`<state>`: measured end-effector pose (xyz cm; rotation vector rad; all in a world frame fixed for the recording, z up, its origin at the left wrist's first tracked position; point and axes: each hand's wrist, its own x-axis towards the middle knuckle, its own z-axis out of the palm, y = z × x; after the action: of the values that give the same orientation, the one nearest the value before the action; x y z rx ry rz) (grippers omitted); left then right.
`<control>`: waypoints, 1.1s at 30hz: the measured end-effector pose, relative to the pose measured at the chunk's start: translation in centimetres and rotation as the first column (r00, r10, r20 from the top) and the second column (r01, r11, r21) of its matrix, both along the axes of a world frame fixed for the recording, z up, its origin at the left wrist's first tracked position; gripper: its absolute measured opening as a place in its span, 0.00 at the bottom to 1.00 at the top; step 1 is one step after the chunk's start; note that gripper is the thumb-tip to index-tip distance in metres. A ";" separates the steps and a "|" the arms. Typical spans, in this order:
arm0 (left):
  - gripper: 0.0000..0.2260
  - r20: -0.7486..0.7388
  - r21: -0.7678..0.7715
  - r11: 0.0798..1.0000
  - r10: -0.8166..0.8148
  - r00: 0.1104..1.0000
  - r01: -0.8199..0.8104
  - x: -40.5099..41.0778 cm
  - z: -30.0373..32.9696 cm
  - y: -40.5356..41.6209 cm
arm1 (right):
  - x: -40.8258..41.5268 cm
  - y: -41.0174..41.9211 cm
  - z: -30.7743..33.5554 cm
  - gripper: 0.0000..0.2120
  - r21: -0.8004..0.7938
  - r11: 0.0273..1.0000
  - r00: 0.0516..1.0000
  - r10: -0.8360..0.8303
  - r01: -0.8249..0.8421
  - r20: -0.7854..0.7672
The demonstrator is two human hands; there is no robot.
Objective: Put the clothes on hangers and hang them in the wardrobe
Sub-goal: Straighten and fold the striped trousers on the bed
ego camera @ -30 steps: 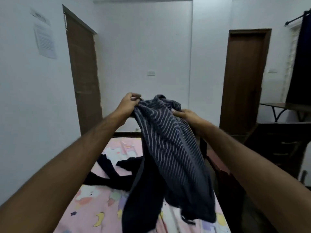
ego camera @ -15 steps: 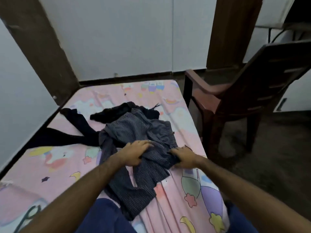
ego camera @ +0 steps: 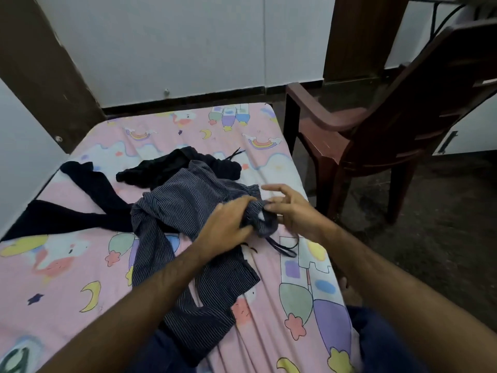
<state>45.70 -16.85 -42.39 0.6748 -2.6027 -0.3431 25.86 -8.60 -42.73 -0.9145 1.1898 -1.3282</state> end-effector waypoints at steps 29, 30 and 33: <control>0.20 -0.819 0.193 0.979 0.193 0.540 -0.058 13.5 41.1 0.5 | -0.8 5.8 38.1 0.17 -0.567 0.821 0.712 -0.434 0.060 -0.552; 0.21 -0.815 0.171 0.984 0.169 0.554 -0.048 13.9 42.3 0.6 | -1.2 6.7 40.8 0.17 -0.597 0.801 0.684 -0.465 0.055 -0.562; 0.24 -0.795 0.083 0.996 0.074 0.602 -0.013 15.1 45.4 1.3 | -2.8 8.6 47.1 0.12 -0.697 0.714 0.573 -0.600 0.068 -0.558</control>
<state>60.76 -15.58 2.99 0.4460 -1.6982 -0.5687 23.08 0.02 4.41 -1.9492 1.6841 -1.7909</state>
